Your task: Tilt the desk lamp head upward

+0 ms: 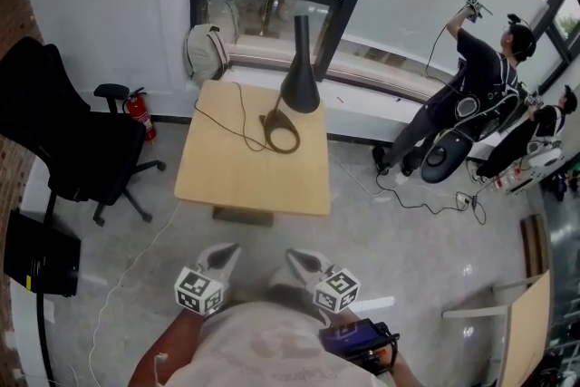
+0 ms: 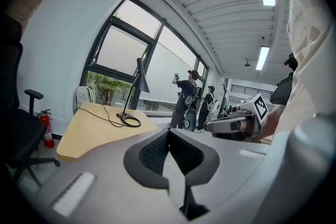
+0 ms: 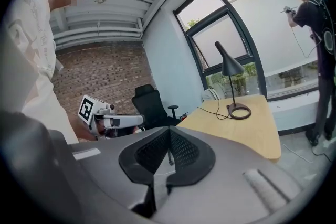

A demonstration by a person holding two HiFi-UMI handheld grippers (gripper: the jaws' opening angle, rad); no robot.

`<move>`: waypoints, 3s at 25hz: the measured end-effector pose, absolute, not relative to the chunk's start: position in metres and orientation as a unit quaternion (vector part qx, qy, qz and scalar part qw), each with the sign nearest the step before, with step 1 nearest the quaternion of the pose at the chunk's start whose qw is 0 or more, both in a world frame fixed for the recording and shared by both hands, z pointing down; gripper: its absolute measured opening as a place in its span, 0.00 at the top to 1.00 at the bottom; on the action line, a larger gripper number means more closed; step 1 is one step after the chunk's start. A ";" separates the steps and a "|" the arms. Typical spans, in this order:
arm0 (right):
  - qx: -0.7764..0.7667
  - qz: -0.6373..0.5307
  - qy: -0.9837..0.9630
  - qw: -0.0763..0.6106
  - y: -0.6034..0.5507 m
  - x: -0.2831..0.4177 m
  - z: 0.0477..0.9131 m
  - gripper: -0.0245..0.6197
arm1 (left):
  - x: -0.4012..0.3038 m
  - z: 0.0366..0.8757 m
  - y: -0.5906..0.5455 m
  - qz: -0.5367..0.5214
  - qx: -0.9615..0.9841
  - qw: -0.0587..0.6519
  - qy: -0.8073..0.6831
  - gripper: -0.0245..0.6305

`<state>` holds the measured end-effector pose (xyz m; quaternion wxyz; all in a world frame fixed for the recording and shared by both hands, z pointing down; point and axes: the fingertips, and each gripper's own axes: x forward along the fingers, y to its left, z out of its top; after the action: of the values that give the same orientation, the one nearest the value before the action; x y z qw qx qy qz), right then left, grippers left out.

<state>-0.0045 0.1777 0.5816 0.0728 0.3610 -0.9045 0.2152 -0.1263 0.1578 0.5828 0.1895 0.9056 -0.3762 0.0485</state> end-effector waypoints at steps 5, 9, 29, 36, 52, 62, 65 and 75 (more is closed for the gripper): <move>0.355 0.217 -0.905 0.084 0.152 0.003 0.584 0.94 | -0.118 0.578 0.133 0.052 0.906 0.185 -0.377 0.96; 0.348 0.226 -0.907 0.078 0.122 0.001 0.588 0.94 | -0.118 0.578 0.111 0.060 0.904 0.183 -0.382 0.96; 0.338 0.218 -0.915 0.045 -0.038 0.041 0.578 0.94 | -0.087 0.546 -0.035 0.093 0.881 0.158 -0.436 0.96; 0.366 0.209 -0.906 0.033 -0.070 0.066 0.578 0.94 | -0.083 0.538 -0.059 0.107 0.876 0.139 -0.449 0.96; 0.480 0.184 -0.856 0.057 -0.121 0.059 0.581 0.94 | -0.092 0.542 -0.149 0.127 0.923 0.095 -0.351 0.96; 0.579 0.165 -0.793 0.094 -0.144 0.063 0.584 0.94 | -0.100 0.543 -0.189 0.119 0.949 0.085 -0.280 0.96; 0.593 0.166 -0.781 0.104 -0.142 0.068 0.587 0.94 | -0.094 0.532 -0.196 0.108 0.955 0.073 -0.265 0.96; 0.594 0.164 -0.783 0.086 -0.170 0.090 0.575 0.93 | -0.105 0.421 -0.270 0.079 0.948 -0.063 -0.303 0.96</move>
<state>0.0901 -0.1701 0.5750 0.0856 0.5945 -0.7826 0.1635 -0.1048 -0.2697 0.4212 -0.0632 0.9477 -0.3027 0.0794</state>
